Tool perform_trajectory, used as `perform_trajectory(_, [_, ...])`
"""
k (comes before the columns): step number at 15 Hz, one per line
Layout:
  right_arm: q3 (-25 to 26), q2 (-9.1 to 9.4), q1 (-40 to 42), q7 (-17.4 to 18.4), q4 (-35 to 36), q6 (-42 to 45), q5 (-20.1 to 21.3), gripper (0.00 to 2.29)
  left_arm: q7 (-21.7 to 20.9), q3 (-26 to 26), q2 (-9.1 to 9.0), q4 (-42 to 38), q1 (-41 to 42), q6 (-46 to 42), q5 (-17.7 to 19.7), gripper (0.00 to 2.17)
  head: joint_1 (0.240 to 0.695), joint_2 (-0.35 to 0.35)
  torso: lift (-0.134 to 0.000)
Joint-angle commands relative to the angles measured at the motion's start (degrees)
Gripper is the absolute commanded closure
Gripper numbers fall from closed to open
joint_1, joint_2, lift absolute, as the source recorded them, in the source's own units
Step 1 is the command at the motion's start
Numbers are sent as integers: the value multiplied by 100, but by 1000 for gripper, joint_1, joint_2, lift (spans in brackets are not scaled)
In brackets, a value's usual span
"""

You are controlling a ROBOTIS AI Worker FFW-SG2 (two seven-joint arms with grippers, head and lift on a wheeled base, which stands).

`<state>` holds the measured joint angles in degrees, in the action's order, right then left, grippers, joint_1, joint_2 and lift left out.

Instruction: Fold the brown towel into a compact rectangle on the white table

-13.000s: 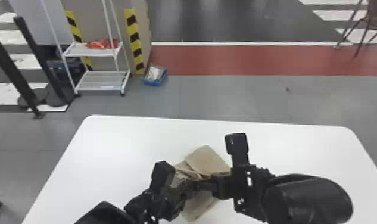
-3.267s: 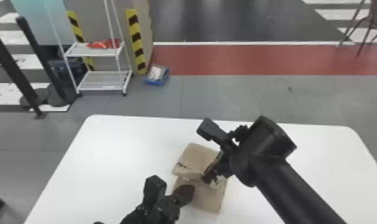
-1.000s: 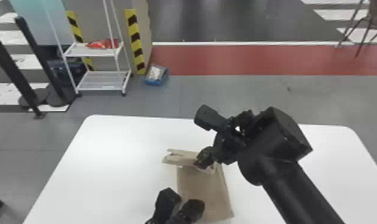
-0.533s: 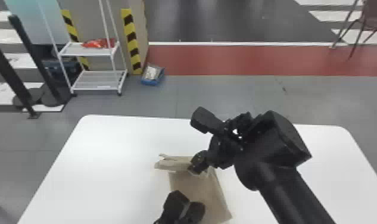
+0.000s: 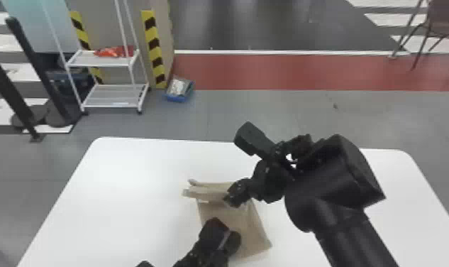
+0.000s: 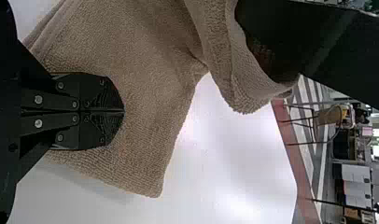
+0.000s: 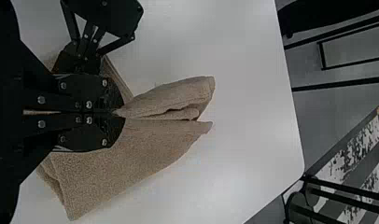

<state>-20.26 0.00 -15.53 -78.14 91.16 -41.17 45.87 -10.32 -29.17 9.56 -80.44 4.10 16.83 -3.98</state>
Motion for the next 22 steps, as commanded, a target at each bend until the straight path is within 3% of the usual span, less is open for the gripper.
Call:
perform_trajectory(1, [49,5,41,-19,139,-203,28,1355,-22,69,20,-15,-15,0,-50,1740,695,12,0])
perform_trajectory(10, [128,5,445,-19,262,-239,36,1355,-75,254,64,-121,-32,141,-270,1740,695,26,0])
perform_trajectory(16, [260,-255,515,-19,262,-151,36,1355,-75,280,64,-103,-146,141,-314,1740,695,25,0])
perform_trajectory(22, [365,-246,568,-19,191,60,-25,1355,-84,263,46,-121,-129,176,-384,1740,695,-8,0])
